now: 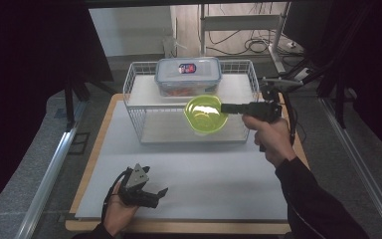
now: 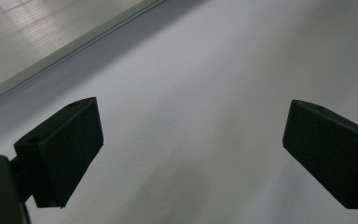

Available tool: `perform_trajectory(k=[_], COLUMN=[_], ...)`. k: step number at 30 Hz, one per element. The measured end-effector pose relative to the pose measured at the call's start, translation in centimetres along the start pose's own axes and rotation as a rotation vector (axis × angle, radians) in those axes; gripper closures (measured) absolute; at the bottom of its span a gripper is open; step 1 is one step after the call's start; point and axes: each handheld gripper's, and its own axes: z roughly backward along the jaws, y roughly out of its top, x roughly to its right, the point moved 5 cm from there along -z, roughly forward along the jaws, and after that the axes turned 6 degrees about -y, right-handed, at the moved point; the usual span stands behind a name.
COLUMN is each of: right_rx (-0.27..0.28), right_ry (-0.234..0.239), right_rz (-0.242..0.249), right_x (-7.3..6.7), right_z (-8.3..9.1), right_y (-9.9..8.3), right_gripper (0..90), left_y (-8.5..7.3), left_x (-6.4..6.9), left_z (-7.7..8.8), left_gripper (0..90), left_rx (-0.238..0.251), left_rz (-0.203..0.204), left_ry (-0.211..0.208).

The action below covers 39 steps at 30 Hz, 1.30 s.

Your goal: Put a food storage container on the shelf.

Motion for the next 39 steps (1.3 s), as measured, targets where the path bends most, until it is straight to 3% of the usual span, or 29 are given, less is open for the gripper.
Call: perform_trajectory(k=[10, 22, 32, 37, 38, 39], right_rx=[0.070, 0.132, 0.154, 0.150, 0.145, 0.149], right_ry=[-0.061, -0.149, -0.235, -0.223, -0.234, -0.232], right_rz=[0.009, -0.092, -0.182, -0.185, -0.178, -0.179], right_x=[-2.2, -1.9, -0.5, -0.2, -0.2, -0.2], right_z=[-1.6, -5.3, -8.0, -8.1, -8.1, -8.1], right_y=[6.7, 12.6, 14.5, 14.5, 14.5, 14.5], right_gripper=[80.9, 80.9, 80.5, 78.4, 69.4, 67.3], left_y=[0.0, 0.0, 0.0, 0.0, 0.0, 0.0], left_x=[0.0, 0.2, 0.2, 0.3, 0.3, 0.3], left_z=[0.2, 0.1, 0.2, 0.1, 0.1, 0.1], left_gripper=[4.4, 3.7, 3.7, 3.8, 3.8, 3.8], left_rx=[0.013, 0.005, 0.008, 0.006, 0.003, 0.003], left_rz=[0.007, -0.010, -0.021, -0.023, -0.025, -0.025], left_ry=[-0.007, -0.031, -0.043, -0.045, -0.046, -0.046])
